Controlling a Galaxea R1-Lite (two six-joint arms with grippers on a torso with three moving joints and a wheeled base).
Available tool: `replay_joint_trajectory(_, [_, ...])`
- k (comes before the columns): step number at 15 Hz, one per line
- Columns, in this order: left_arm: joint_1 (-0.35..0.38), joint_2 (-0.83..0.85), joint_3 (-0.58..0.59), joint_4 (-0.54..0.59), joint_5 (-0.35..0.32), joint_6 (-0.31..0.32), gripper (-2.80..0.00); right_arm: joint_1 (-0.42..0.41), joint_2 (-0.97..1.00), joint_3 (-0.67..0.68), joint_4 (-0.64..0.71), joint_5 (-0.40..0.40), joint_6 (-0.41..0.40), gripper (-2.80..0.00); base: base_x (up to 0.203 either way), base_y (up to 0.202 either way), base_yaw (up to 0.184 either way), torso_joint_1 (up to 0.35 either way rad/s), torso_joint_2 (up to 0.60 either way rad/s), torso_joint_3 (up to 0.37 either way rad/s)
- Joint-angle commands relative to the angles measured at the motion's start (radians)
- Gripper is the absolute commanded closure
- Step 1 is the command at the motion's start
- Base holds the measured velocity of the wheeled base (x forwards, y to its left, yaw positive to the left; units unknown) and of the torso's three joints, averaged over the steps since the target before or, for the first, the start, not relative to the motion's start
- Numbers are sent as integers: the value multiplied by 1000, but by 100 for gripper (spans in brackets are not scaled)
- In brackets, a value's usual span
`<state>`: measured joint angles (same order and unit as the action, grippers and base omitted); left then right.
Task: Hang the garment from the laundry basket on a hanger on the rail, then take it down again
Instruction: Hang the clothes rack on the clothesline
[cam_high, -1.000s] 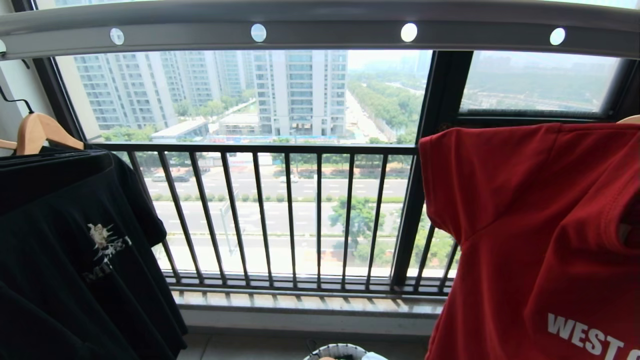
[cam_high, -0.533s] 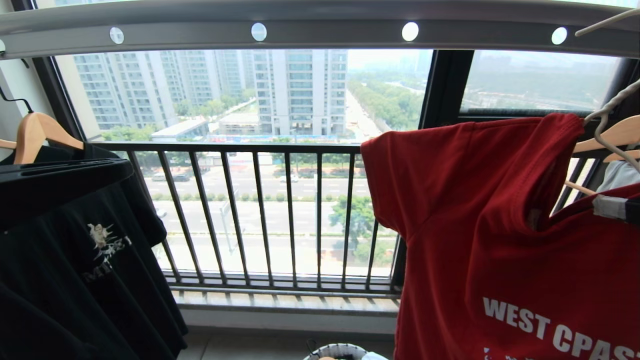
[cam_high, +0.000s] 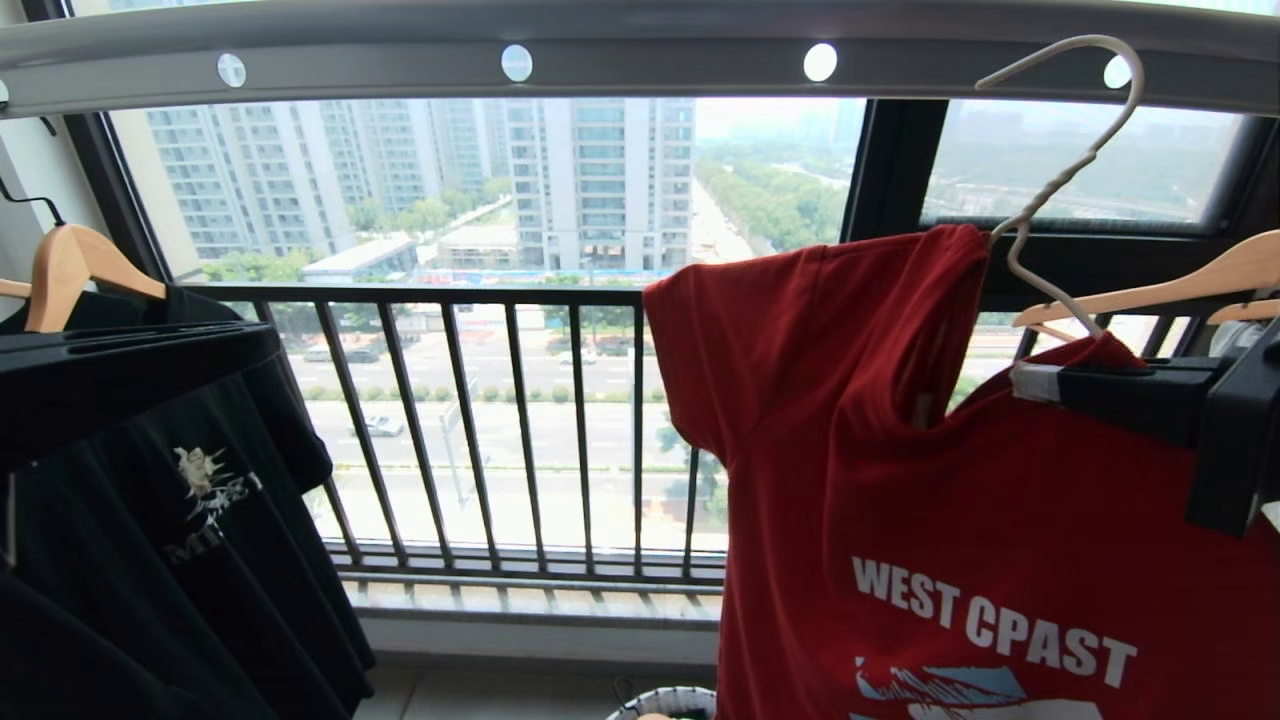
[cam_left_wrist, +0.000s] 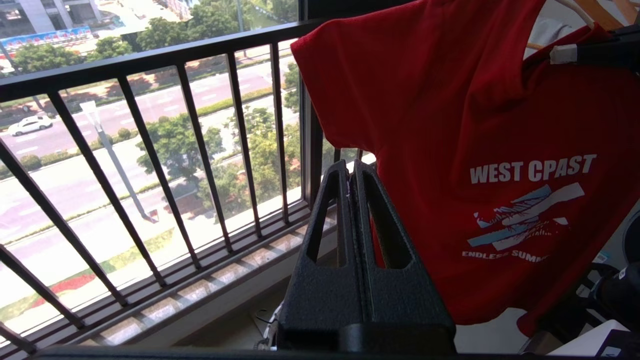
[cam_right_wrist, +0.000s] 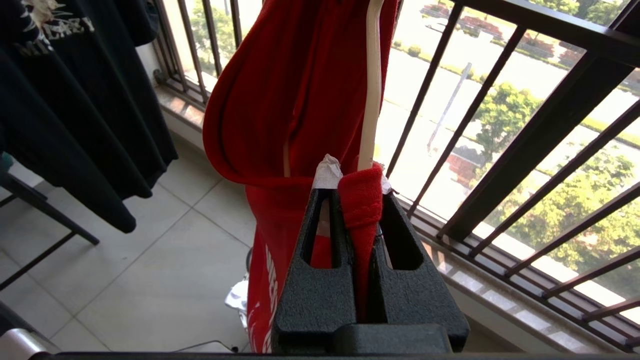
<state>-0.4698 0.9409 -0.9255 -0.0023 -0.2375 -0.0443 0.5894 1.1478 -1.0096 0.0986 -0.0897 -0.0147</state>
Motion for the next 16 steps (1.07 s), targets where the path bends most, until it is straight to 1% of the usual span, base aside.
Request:
replay_joint_trajectory(1, [0, 1, -1, -1, -2, 3, 0, 29, 99, -5, -55, -26, -1, 0, 0, 0, 0, 0, 0, 0])
replay_joint_trajectory(3, [0, 4, 0, -1, -3, 3, 0, 68, 167, -16, -120, -108, -2, 0, 0, 0, 0, 0, 0, 0])
replay_joint_trajectory(6, [-1, 1, 1, -4, -8, 6, 0, 79, 261, -44, -224, -179, -7, 0, 0, 0, 0, 0, 0, 0])
replay_joint_trajectory(7, [-1, 3, 1, -4, -8, 6, 0, 80, 287, -62, -234, -199, -10, 0, 0, 0, 0, 0, 0, 0])
replay_joint_trajectory(9, [-1, 10, 1, -4, -8, 6, 0, 86, 320, -106, -238, -214, -17, 0, 0, 0, 0, 0, 0, 0])
replay_joint_trajectory(14, [-1, 18, 1, -4, -8, 6, 0, 92, 350, -164, -237, -234, -22, 0, 0, 0, 0, 0, 0, 0])
replay_joint_trajectory(16, [-1, 18, 1, -4, -8, 6, 0, 92, 370, -172, -241, -236, -52, 0, 0, 0, 0, 0, 0, 0])
